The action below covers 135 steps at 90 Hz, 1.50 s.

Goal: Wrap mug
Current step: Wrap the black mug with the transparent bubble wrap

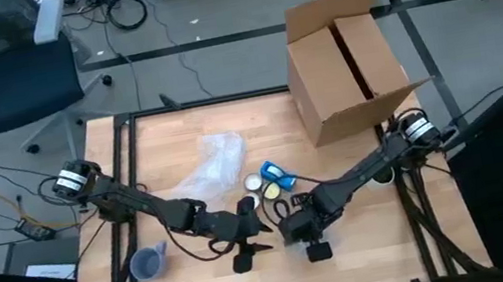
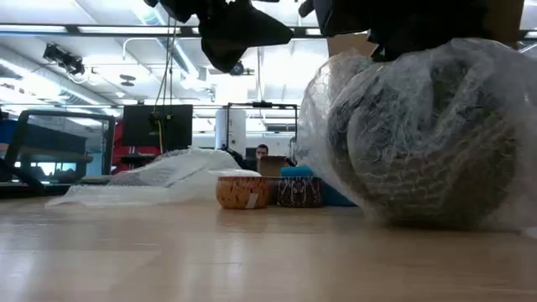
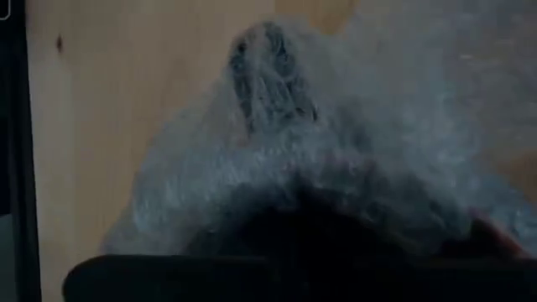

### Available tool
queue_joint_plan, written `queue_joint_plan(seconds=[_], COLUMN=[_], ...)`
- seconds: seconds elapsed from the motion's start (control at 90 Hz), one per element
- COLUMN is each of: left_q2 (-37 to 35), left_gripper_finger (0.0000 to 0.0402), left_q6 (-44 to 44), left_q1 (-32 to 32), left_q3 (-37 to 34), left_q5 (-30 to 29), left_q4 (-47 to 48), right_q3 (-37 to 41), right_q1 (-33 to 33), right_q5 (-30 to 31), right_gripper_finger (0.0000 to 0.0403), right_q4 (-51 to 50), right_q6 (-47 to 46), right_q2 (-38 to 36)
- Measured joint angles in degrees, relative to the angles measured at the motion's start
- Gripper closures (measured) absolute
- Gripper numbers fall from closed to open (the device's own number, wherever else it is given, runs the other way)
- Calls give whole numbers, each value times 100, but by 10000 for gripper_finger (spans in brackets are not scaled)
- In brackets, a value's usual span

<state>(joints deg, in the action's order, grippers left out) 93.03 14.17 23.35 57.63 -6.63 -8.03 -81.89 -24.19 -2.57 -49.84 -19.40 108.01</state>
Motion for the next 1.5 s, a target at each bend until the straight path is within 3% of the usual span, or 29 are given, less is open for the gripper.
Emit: queue_joint_plan(seconds=[0.278, 0.867, 1.044, 1.378, 1.5], left_q2=[0, 0, 0, 0, 0], left_gripper_finger=[214, 214, 214, 214, 214], left_q6=[0, 2, 17, 115, 116], left_q1=[1, 2, 0, 2, 2], left_q3=[0, 0, 0, 0, 0], left_q5=[-20, -22, -22, -24, -24], left_q4=[-17, 9, -2, -28, -26], right_q3=[-680, -755, -434, 1035, 1185], right_q1=[-85, -161, -159, -127, -70], right_q5=[307, 705, 898, 733, 733], right_gripper_finger=[403, 403, 403, 403, 403], right_q4=[-942, -937, -807, 870, 931], right_q6=[-129, -273, -522, -660, -723], right_q2=[-373, -597, -600, -607, -637])
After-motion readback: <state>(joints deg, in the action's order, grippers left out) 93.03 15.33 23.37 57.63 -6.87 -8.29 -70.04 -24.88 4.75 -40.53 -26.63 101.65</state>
